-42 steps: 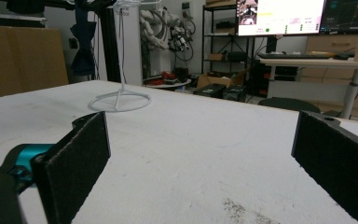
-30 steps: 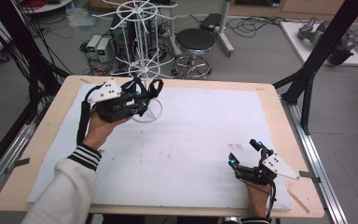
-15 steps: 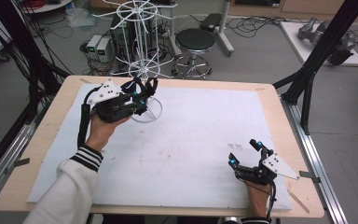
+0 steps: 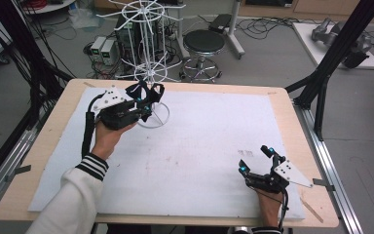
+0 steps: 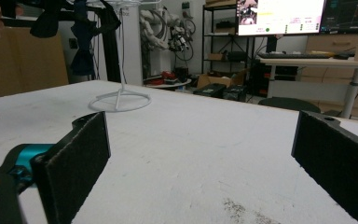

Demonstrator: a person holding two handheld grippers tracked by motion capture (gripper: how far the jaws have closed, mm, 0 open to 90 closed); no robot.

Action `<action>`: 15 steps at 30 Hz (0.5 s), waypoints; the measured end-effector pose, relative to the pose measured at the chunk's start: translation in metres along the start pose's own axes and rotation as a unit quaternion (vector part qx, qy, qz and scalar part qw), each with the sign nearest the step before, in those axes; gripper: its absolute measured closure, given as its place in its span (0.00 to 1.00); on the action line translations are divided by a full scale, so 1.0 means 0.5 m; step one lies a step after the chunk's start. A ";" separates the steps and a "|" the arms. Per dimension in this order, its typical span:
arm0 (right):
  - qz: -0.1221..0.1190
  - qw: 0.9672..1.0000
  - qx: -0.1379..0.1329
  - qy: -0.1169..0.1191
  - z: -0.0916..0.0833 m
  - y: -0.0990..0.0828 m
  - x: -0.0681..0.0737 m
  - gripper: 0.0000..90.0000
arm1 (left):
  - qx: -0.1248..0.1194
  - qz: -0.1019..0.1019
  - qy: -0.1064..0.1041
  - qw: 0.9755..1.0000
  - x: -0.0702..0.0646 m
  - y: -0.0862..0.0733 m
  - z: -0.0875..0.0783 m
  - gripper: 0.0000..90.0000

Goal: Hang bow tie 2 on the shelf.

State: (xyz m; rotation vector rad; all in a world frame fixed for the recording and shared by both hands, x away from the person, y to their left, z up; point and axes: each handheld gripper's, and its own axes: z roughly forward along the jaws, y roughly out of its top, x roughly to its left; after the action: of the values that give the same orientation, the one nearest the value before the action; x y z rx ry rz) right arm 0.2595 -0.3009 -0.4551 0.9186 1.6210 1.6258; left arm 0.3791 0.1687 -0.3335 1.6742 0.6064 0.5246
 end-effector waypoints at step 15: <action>-0.001 1.000 0.000 0.000 0.000 0.000 0.000 0.04 | 0.022 -0.028 0.006 0.999 0.013 -0.027 0.012 0.85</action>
State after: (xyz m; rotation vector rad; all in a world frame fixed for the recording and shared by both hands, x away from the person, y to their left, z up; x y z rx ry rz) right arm 0.2595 -0.3008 -0.4551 0.9168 1.6222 1.6254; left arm 0.3865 0.1704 -0.3478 1.6914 0.6753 0.4845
